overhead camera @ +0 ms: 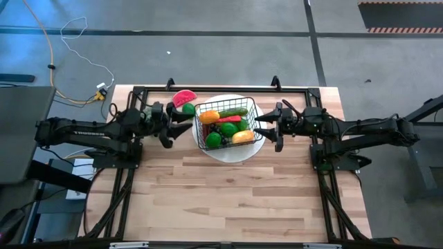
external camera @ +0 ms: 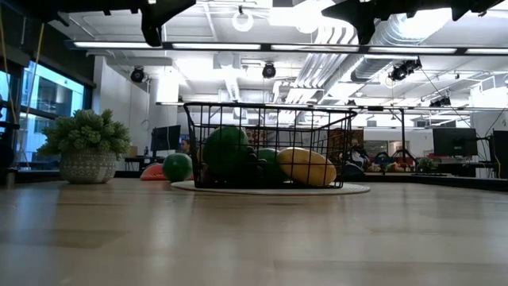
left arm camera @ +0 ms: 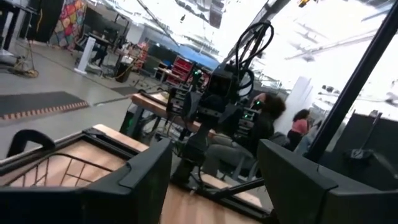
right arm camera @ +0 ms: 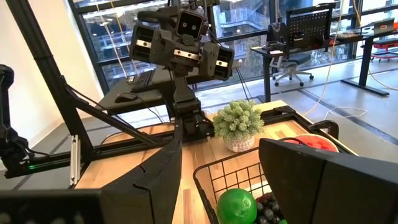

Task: Build produce basket
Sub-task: Put the green lime into the black wire basket

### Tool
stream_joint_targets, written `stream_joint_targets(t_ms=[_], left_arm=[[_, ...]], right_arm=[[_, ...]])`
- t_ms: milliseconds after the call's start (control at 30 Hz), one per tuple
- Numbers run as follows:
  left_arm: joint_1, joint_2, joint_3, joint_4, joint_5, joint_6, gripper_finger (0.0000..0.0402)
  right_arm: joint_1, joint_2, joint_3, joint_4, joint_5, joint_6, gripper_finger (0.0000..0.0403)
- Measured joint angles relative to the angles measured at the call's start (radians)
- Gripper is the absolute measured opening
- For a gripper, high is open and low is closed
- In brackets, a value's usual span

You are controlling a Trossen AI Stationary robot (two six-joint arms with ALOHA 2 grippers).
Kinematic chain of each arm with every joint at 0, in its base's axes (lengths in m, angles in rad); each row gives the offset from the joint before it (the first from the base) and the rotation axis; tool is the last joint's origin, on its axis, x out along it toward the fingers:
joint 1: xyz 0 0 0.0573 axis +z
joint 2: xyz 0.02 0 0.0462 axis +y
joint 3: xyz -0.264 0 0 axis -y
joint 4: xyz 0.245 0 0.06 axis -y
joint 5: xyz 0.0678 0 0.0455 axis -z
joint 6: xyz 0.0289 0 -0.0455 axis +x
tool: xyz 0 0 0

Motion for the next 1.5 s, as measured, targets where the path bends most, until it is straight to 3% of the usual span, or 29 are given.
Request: stream_joint_targets(t_ms=[400,700,1033,1167,1300,1500], left_arm=[[0.0,0.0,0.0,-0.006,0.0,0.153,0.0235],[0.0,0.0,0.061,-0.213,-0.03,0.225,0.0327],[0.001,0.0,0.062,-0.215,-0.065,0.147,0.0344],[0.012,0.0,0.073,-0.21,-0.144,0.048,0.0345],[0.09,0.017,0.184,-0.388,-0.249,-0.065,0.0345],[0.282,0.163,0.467,-0.705,-0.273,-0.103,0.0344]], right_arm=[[0.0,0.0,0.0,0.0,0.0,0.0,0.0197],[0.0,0.0,0.0,0.0,0.0,0.003,0.0197],[0.0,0.0,0.0,0.0,0.001,0.001,0.0197],[0.0,0.0,0.0,0.0,0.022,0.001,0.0197],[0.0,0.0,0.0,0.0,0.047,0.001,0.0197],[0.0,0.0,0.0,0.0,0.054,0.0,0.0197]])
